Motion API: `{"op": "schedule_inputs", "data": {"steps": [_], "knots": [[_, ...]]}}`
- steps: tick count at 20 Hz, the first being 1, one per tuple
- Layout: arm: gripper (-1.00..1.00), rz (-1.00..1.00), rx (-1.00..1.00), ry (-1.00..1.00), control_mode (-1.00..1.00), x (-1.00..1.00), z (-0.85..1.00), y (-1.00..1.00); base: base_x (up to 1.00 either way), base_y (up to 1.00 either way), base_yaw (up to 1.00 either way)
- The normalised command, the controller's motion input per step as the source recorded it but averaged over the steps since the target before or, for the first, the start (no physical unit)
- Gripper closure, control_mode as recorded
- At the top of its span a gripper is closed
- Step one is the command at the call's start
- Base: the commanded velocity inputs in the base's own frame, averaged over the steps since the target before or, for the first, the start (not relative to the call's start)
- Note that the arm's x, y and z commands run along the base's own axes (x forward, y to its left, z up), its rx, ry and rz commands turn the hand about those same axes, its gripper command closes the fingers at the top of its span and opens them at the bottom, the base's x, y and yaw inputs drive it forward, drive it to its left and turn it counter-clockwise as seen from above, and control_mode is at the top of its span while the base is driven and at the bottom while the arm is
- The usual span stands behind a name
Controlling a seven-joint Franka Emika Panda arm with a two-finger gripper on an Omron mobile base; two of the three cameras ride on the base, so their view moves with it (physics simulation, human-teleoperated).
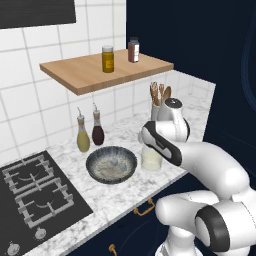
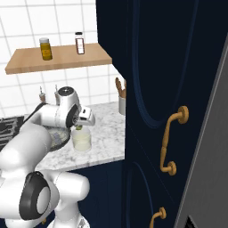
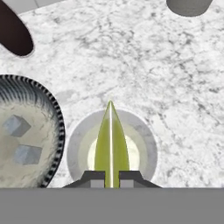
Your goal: Grab a lemon wedge from the fridge and one ice cube from the ice bowl, and put them in the glass of lemonade.
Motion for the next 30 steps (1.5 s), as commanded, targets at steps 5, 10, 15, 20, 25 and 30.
{"op": "schedule_inputs", "data": {"steps": [5,10,15,20,25,30], "knots": [[1.0,0.0,0.0,0.0,-1.0,0.23,0.0,0.0,0.0,0.0,0.0],[1.0,0.0,0.0,0.0,-1.0,0.01,-0.22,0.0,0.0,0.0,0.0],[-1.0,-0.01,0.0,0.0,-1.0,0.0,0.0,-0.02,0.0,0.0,0.0],[-1.0,0.0,0.0,0.0,-1.0,0.0,0.0,0.0,0.0,0.0,0.0],[-1.0,0.02,0.0,-0.04,-1.0,-0.11,0.17,0.07,0.0,0.0,0.0],[-1.0,0.06,0.0,-0.07,-1.0,-0.27,0.35,0.26,0.0,0.0,0.0]]}}
